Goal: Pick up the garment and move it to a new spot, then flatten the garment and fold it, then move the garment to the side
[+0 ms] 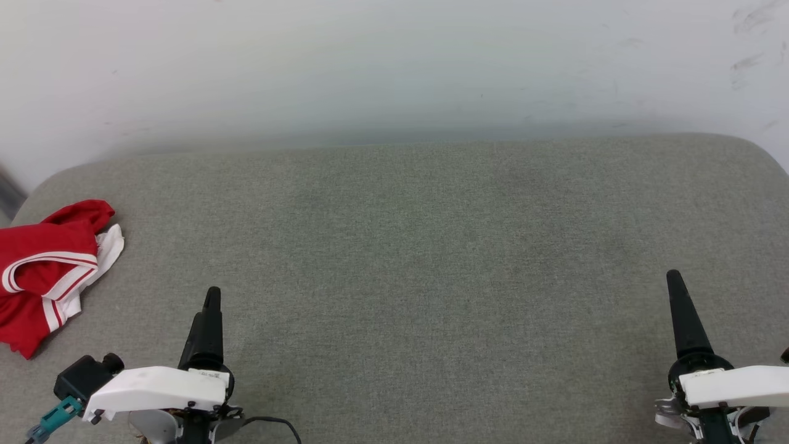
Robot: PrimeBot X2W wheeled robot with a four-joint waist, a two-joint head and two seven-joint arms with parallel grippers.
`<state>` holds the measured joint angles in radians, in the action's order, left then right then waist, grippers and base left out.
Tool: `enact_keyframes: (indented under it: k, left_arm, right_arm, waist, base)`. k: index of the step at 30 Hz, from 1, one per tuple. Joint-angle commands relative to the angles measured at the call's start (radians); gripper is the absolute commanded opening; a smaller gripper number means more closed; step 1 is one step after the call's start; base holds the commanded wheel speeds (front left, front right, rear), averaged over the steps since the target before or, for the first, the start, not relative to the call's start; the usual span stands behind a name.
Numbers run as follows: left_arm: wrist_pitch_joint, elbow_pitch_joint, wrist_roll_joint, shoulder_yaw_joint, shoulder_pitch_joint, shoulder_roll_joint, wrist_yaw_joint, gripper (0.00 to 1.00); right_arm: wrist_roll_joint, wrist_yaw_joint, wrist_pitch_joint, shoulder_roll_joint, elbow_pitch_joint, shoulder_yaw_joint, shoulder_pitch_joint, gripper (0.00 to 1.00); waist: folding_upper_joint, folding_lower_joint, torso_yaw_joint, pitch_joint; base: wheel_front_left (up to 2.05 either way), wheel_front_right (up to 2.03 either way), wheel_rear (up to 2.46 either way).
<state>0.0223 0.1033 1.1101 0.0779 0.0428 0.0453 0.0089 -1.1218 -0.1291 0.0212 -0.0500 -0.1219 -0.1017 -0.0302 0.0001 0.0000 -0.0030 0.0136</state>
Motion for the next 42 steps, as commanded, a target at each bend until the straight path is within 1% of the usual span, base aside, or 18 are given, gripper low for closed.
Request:
enact_keyframes:
  k: [1,8,19,32,42]
  left_arm:
    - [0.011,-0.028,-0.052,-0.009,0.001,0.004,0.012,1.00]
    - [0.037,-0.050,-0.207,-0.046,-0.012,0.004,0.057,1.00]
    - [0.074,-0.065,-0.403,-0.100,-0.024,0.012,0.099,1.00]
    - [0.109,-0.074,-0.556,-0.169,-0.034,0.044,0.140,1.00]
    - [0.136,-0.086,-0.652,-0.202,-0.049,0.060,0.155,1.00]
  right_arm:
    - [0.050,-0.002,0.012,-0.001,0.031,0.007,-0.005,1.00]
    - [0.205,-0.002,0.037,-0.001,0.066,0.037,0.011,1.00]
    - [0.392,-0.002,0.074,-0.001,0.092,0.064,0.035,1.00]
    - [0.563,-0.002,0.110,-0.001,0.099,0.079,0.061,1.00]
    - [0.676,-0.002,0.137,-0.001,0.113,0.085,0.076,1.00]
  waist:
    - [-0.0001,0.0000,0.000,0.001]
    - [-0.0001,0.0000,0.000,0.002]
    - [-0.0001,0.0000,-0.001,0.001]
    - [-0.0001,0.0000,0.002,0.000]
    - [-0.0001,0.0000,0.004,0.000]
  base:
    - [0.00,0.00,0.00]
    - [0.00,0.00,0.00]
    - [0.00,0.00,0.00]
    - [0.00,0.00,0.00]
    - [0.00,0.00,0.00]
